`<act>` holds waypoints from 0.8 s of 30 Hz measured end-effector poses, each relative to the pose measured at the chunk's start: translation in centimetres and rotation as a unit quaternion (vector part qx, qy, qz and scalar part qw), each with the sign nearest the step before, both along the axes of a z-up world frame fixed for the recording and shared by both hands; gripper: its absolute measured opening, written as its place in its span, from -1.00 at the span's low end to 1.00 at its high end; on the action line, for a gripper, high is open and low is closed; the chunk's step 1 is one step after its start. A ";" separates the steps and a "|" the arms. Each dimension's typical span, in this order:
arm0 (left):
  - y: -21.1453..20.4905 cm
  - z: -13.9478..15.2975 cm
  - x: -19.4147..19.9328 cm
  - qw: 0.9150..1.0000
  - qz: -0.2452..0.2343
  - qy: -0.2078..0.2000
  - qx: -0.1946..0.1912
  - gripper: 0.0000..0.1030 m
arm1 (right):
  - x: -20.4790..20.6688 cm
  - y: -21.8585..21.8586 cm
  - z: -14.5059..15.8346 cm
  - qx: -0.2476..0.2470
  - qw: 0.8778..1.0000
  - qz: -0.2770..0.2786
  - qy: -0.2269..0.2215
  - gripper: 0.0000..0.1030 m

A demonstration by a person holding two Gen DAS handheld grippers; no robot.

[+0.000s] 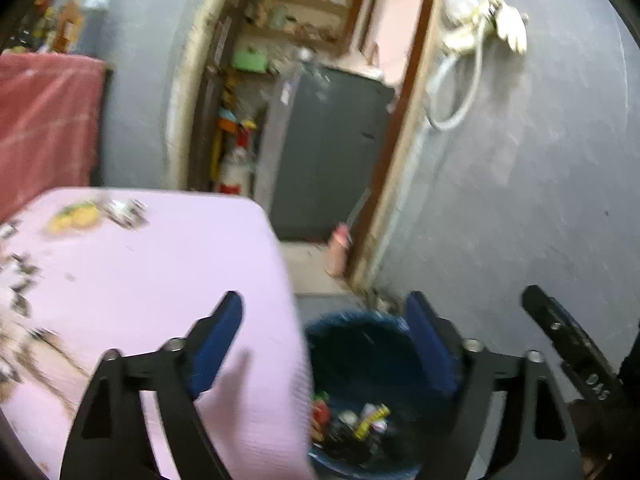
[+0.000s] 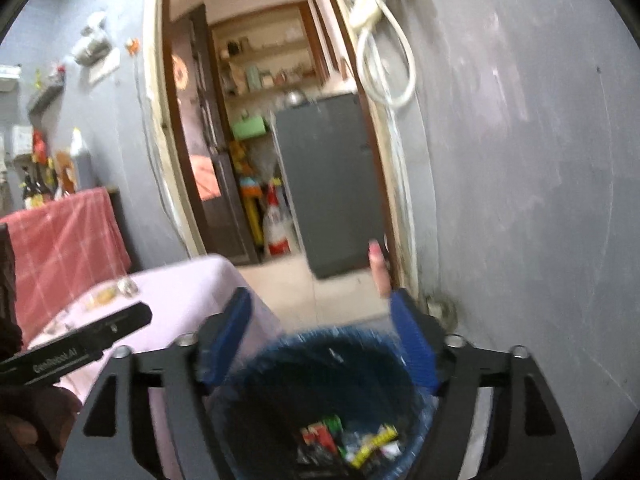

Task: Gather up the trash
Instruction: 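Move both tools back over the table toward the remaining trash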

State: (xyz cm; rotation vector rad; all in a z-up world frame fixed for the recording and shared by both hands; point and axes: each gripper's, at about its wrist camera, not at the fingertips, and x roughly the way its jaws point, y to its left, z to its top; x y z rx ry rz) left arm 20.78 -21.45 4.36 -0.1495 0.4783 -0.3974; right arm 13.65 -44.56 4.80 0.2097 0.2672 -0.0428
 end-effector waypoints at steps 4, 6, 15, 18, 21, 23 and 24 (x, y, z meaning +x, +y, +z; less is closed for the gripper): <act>3.9 1.5 0.1 0.999 0.036 -0.022 0.005 0.73 | 0.9 2.4 1.5 -0.003 1.000 0.015 -0.023 0.87; 6.3 1.9 0.3 0.998 0.059 -0.027 0.009 0.85 | 1.4 3.9 2.0 -0.003 0.999 0.023 -0.033 1.00; 16.2 2.1 2.6 0.988 0.148 -0.035 0.039 0.87 | 4.9 11.4 3.4 -0.021 0.995 0.083 -0.045 1.00; 19.5 2.0 3.5 0.984 0.168 -0.037 0.051 0.87 | 6.5 14.2 3.8 -0.020 0.993 0.102 -0.047 1.00; 22.3 1.6 4.6 0.981 0.184 -0.029 0.057 0.87 | 8.4 16.7 4.2 -0.023 0.992 0.120 -0.039 1.00; 24.2 1.2 5.8 0.980 0.192 -0.013 0.058 0.87 | 9.9 18.3 4.2 -0.029 0.990 0.132 -0.027 1.00; 24.9 1.0 6.4 0.980 0.192 -0.002 0.059 0.87 | 10.7 18.9 4.2 -0.033 0.990 0.138 -0.021 1.00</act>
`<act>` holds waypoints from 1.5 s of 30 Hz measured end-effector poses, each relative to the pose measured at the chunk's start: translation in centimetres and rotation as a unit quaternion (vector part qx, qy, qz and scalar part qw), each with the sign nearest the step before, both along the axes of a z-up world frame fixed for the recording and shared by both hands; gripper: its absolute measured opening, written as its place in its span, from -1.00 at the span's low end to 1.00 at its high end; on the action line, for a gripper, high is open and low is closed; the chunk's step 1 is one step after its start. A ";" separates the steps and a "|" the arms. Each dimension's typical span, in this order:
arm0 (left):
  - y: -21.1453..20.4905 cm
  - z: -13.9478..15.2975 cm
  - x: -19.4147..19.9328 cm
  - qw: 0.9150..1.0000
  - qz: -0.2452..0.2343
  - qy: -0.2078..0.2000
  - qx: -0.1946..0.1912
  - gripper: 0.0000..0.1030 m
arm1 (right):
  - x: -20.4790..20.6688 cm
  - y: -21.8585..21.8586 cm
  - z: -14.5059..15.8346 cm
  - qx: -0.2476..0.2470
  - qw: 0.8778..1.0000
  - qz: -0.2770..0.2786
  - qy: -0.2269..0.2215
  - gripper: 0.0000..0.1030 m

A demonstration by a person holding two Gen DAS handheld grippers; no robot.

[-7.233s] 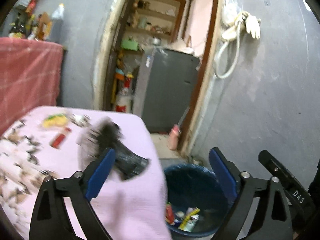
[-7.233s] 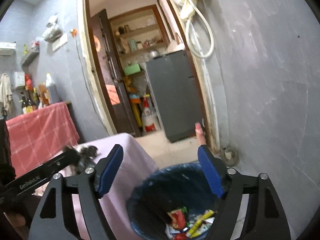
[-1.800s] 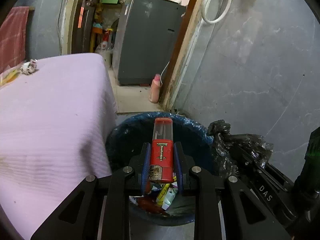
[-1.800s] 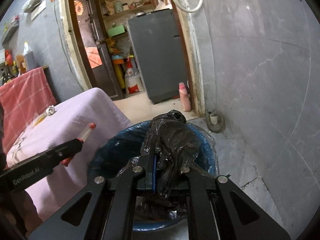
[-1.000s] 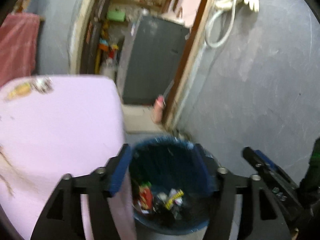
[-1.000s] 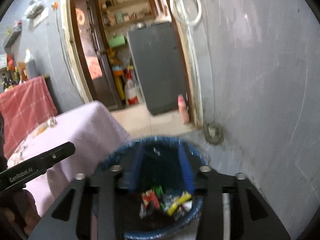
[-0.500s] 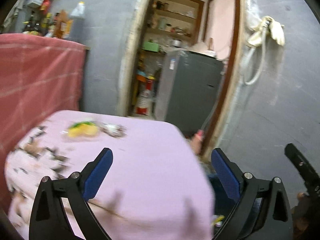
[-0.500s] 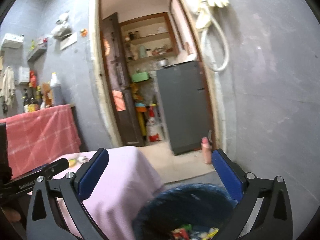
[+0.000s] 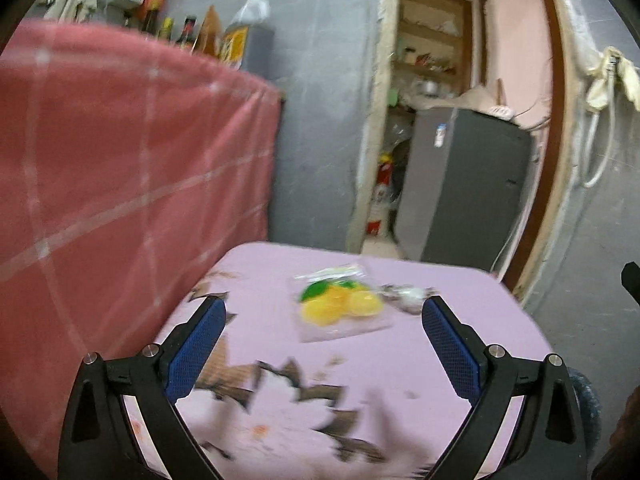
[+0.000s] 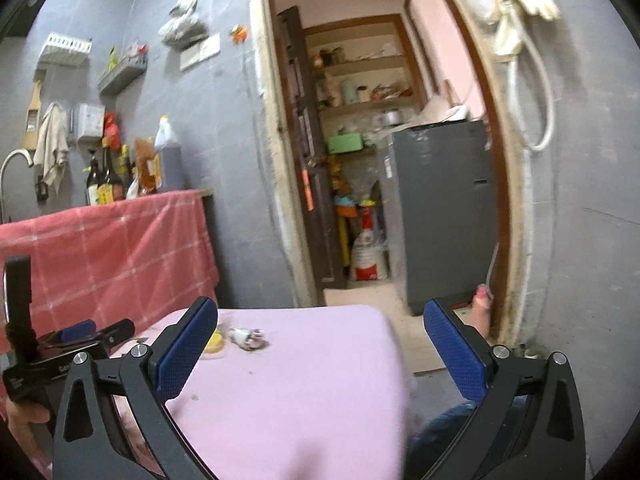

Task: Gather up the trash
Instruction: 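Move both tools back over the table toward the remaining trash, then grasp the white foil wrapper with the right tool while the left tool grasps the lemon candy bag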

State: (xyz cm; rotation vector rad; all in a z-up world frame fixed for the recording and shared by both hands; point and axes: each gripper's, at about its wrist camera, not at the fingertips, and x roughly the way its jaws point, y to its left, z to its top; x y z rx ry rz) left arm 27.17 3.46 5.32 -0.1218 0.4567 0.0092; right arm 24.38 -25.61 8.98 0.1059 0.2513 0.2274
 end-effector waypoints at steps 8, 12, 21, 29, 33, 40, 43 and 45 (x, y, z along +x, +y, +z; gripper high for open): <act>3.1 -3.2 4.9 0.995 -0.014 0.094 -0.020 0.86 | 7.9 5.1 -2.1 -0.022 0.994 0.053 0.089 0.54; 3.3 -3.6 6.1 0.993 -0.029 0.112 -0.019 0.83 | 11.4 6.6 -3.3 -0.028 0.987 0.074 0.138 0.33; 4.3 -4.6 8.9 0.979 -0.060 0.190 -0.050 0.23 | 16.7 8.7 -6.4 -0.022 0.963 0.109 0.246 -0.05; 3.7 -4.4 8.9 0.975 -0.078 0.205 -0.034 0.15 | 19.2 10.6 -8.5 -0.029 0.943 0.141 0.302 -0.15; 3.1 -4.7 9.3 0.975 -0.081 0.206 -0.027 0.15 | 19.7 11.3 -9.3 -0.020 0.934 0.163 0.318 -0.36; 3.1 -4.2 8.6 0.977 -0.111 0.175 -0.042 0.16 | 18.8 10.8 -8.7 -0.009 0.938 0.162 0.307 -0.50; 2.5 -4.0 8.6 0.977 -0.122 0.171 -0.030 0.16 | 18.0 9.7 -7.9 -0.009 0.942 0.152 0.300 -0.51; 1.7 -4.0 8.8 0.976 -0.128 0.174 -0.007 0.16 | 17.4 9.0 -7.4 -0.012 0.943 0.149 0.296 -0.51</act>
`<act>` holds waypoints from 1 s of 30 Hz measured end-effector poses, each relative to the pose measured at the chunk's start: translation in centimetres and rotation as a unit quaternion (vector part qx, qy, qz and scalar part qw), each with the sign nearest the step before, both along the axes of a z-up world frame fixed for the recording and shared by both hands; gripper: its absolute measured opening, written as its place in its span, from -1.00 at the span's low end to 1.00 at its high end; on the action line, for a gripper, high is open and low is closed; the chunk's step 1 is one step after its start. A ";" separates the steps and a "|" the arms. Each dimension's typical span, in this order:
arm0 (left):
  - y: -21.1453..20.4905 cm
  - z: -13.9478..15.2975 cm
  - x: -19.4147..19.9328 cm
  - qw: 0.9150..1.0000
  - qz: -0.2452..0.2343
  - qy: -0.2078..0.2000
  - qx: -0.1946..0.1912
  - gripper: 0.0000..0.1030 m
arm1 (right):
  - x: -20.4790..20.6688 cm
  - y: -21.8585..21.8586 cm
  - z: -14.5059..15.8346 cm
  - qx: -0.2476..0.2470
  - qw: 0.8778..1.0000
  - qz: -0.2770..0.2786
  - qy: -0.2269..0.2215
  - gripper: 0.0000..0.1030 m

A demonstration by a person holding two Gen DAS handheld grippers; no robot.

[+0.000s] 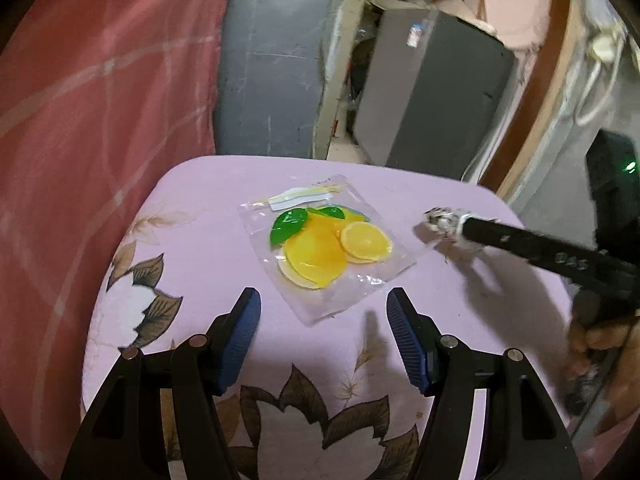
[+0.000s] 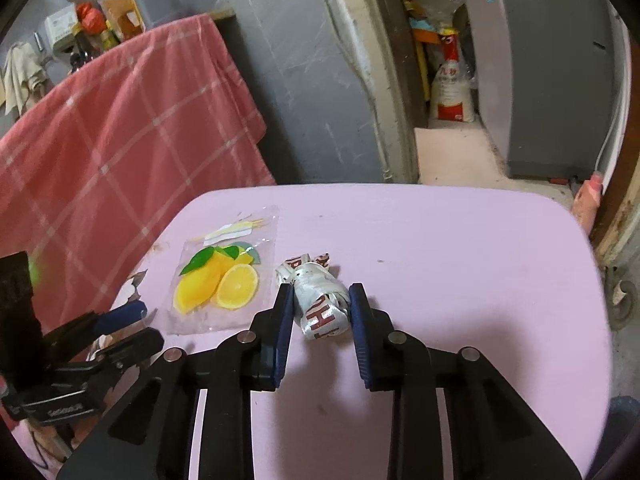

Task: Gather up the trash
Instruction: 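Grasp the white foil wrapper with the right tool while the left tool grasps the lemon candy bag, then carry the foil wrapper and lemon candy bag over the blue bin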

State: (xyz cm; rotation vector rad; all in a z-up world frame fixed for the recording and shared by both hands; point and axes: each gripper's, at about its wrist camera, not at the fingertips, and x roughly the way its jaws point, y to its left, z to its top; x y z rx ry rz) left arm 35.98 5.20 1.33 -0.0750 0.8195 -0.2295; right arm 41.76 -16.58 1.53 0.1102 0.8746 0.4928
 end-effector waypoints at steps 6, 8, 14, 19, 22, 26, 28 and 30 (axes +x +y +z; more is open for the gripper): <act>-1.3 -0.1 1.2 0.999 -0.029 -0.001 0.046 0.16 | -1.7 -2.1 -0.2 -0.004 1.000 -0.006 0.009 -0.51; -1.3 -0.1 1.5 0.998 -0.036 -0.007 0.050 0.15 | -2.2 -2.6 -0.3 -0.008 1.000 -0.004 0.008 -0.51; -2.6 -0.4 1.6 0.995 -0.078 -0.008 0.061 -0.29 | -3.8 -3.9 -0.9 0.004 1.000 -0.003 0.016 -0.51; -3.6 -0.9 1.4 0.993 -0.091 0.001 0.071 -0.82 | -4.3 -4.5 -1.0 0.026 0.999 -0.004 0.021 -0.51; -4.3 -1.2 1.3 0.993 -0.089 0.002 0.075 -0.92 | -5.1 -4.9 -0.8 0.030 0.999 -0.012 0.010 -0.51; -5.4 -1.1 -0.3 0.994 -0.077 0.001 0.078 -0.95 | -6.6 -5.7 -0.9 0.037 0.999 -0.029 -0.005 -0.53; -6.0 -1.0 -1.0 0.995 -0.073 0.002 0.064 -0.95 | -7.7 -6.3 -1.0 0.045 0.998 -0.039 -0.014 -0.53; -7.0 -0.8 -2.1 0.997 -0.066 -0.004 0.050 -0.95 | -9.2 -6.9 -0.7 0.046 0.997 -0.052 -0.032 -0.53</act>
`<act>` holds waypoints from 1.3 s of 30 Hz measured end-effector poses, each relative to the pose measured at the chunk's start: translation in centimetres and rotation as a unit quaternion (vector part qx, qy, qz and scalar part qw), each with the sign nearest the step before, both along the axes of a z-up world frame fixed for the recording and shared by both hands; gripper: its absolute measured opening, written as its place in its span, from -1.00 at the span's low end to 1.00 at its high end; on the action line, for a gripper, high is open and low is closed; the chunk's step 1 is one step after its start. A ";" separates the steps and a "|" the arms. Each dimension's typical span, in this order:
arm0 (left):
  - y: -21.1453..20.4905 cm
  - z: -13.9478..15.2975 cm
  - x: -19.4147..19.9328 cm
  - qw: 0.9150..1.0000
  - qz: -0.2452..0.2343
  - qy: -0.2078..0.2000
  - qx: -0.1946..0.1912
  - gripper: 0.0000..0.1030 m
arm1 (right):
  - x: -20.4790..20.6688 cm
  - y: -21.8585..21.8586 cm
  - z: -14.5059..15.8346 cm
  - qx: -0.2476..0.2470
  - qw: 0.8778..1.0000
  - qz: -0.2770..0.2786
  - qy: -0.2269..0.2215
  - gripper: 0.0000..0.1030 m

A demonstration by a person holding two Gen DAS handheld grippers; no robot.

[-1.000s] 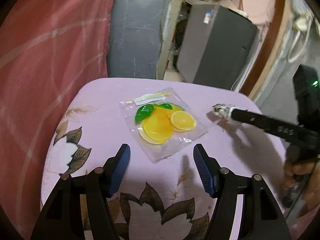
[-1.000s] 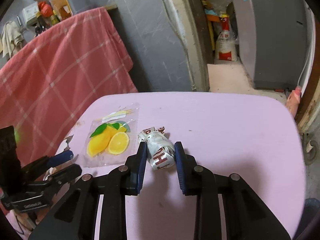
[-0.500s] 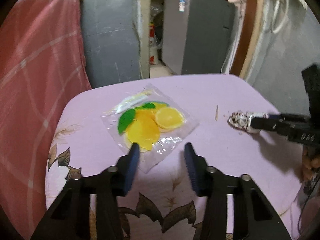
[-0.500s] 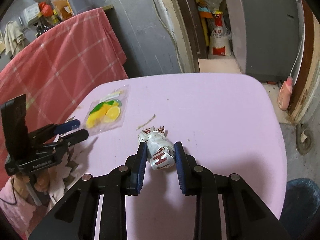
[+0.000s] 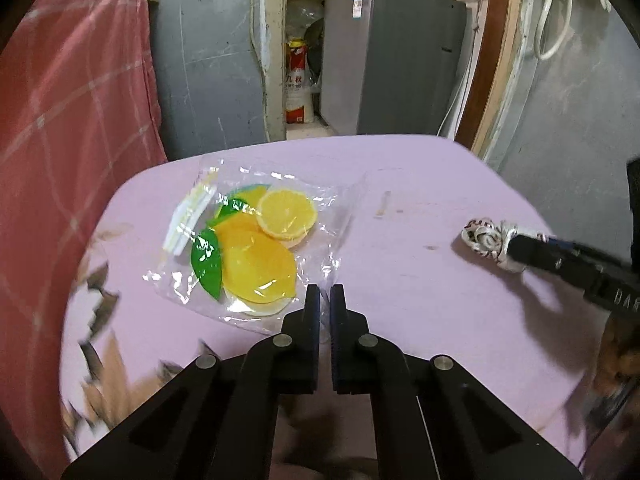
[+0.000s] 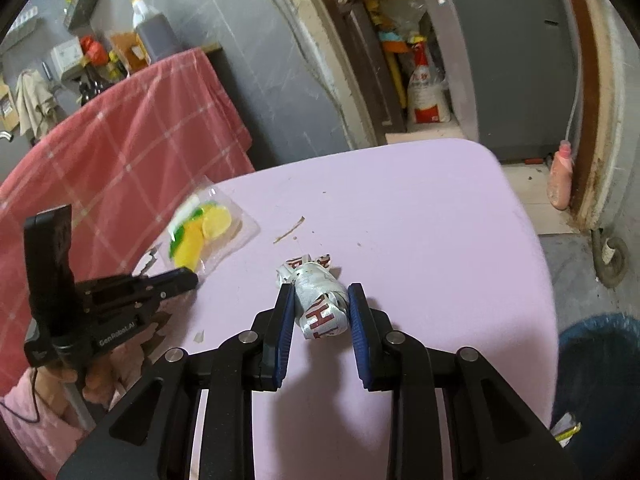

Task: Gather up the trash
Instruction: 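Carry the foil wrapper and lemon candy bag over the blue bin, then open both tools over the bin to drop the wrapper and candy bag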

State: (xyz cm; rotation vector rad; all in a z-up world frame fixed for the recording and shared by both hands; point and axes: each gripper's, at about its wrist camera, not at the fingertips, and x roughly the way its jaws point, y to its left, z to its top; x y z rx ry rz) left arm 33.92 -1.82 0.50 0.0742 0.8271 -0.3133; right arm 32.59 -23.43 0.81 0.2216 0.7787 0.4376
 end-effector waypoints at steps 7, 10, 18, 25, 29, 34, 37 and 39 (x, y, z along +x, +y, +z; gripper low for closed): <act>-4.7 1.0 -4.3 0.999 -0.006 -0.041 -0.031 -0.96 | -5.8 -2.8 1.5 -0.027 0.996 -0.048 -0.074 -0.54; -7.2 1.2 -6.1 0.997 -0.012 -0.063 -0.043 -0.95 | -8.2 -4.5 2.2 -0.041 0.991 -0.077 -0.104 -0.54; -13.1 1.7 -10.2 0.987 -0.034 -0.116 -0.103 -0.95 | -14.1 -10.1 3.5 -0.084 0.969 -0.153 -0.174 -0.54; -18.0 1.9 -13.9 0.979 -0.054 -0.141 -0.136 -0.95 | -17.8 -14.2 3.6 -0.104 0.951 -0.203 -0.210 -0.54; -21.2 1.5 -15.2 0.978 -0.065 -0.134 -0.148 -0.95 | -18.9 -15.9 3.0 -0.112 0.945 -0.223 -0.213 -0.53; -24.9 0.3 -15.4 0.980 -0.087 -0.113 -0.140 -0.95 | -19.8 -19.1 1.5 -0.105 0.943 -0.252 -0.190 -0.53; -26.6 -0.8 -15.4 0.982 -0.094 -0.096 -0.136 -0.95 | -20.3 -21.1 0.5 -0.101 0.942 -0.269 -0.176 -0.53; -27.2 -1.6 -15.1 0.983 -0.096 -0.083 -0.134 -0.95 | -20.3 -22.2 -0.4 -0.094 0.942 -0.278 -0.162 -0.53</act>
